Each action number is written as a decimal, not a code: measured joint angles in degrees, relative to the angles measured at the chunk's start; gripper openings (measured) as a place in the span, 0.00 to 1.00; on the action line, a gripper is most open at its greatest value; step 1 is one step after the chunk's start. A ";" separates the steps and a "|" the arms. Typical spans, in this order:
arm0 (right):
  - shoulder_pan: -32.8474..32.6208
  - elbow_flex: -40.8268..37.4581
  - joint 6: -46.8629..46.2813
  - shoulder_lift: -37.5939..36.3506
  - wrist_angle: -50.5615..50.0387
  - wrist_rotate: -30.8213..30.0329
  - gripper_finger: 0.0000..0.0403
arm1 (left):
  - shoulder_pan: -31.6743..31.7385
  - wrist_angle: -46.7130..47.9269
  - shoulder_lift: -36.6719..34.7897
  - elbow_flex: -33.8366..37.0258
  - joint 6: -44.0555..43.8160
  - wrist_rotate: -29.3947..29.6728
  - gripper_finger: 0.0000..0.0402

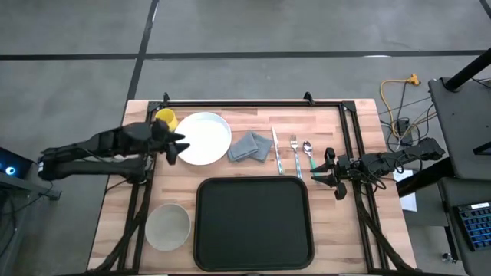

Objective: Set up tray
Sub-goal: Put the yellow mug on the black serving tray

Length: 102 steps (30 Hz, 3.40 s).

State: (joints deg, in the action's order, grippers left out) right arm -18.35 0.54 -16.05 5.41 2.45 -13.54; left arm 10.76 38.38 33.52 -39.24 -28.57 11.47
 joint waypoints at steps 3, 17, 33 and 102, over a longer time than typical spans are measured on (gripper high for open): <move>0.00 0.00 0.00 -0.02 0.00 0.00 0.28 | 2.95 4.18 2.04 -2.76 -0.55 0.05 0.56; 0.00 -0.01 0.00 -0.02 0.00 0.00 0.28 | 21.33 18.86 16.24 -14.86 0.67 -3.76 0.56; 0.00 0.01 0.00 0.00 -0.01 0.00 0.28 | 43.43 19.89 28.65 -16.64 8.61 -13.40 0.56; 0.00 0.00 0.00 0.00 -0.01 0.00 0.28 | 50.39 5.37 40.19 -8.10 18.32 -12.82 0.56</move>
State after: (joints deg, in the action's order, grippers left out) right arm -18.35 0.55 -16.05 5.41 2.44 -13.54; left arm 61.15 43.74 73.71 -47.34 -10.25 -1.34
